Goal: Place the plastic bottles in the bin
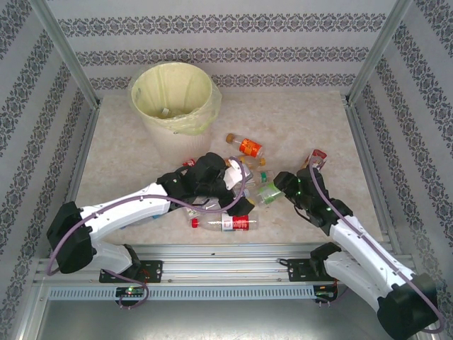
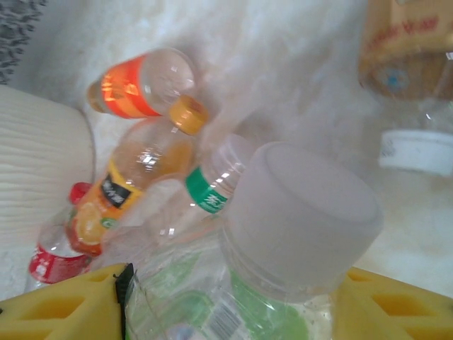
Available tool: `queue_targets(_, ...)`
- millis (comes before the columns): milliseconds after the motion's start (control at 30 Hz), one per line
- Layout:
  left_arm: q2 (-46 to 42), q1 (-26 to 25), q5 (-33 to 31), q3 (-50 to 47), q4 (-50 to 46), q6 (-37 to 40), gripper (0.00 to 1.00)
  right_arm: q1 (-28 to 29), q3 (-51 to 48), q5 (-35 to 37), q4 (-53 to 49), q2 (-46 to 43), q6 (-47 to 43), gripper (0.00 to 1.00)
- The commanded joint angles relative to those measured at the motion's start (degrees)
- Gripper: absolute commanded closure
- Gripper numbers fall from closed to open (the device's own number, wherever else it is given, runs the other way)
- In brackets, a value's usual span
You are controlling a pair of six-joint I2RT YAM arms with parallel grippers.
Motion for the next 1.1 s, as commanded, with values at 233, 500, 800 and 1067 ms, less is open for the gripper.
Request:
queue_targets(233,6.74,-0.92,6.65,2.74,10.82,-12.40,0.00,-0.40,11.22,-12.74,-1.62,-0.43,-15.58,0.34)
queue_targets(500,8.21,-0.84,10.57,2.38,17.53,-17.07,0.00,-0.14,13.09,-21.66,0.99,0.34,-18.71,0.33)
queue_targets(800,7.47,-0.05,17.71,-0.30,24.58,-25.03,0.03,-0.24,12.22,-23.98,0.97,-2.43,-20.64,0.33)
queue_targets(1067,6.73,1.49,21.68,-2.69,30.56,-33.63,0.16,-0.24,10.90,-24.06,2.71,-5.18,-19.80,0.33)
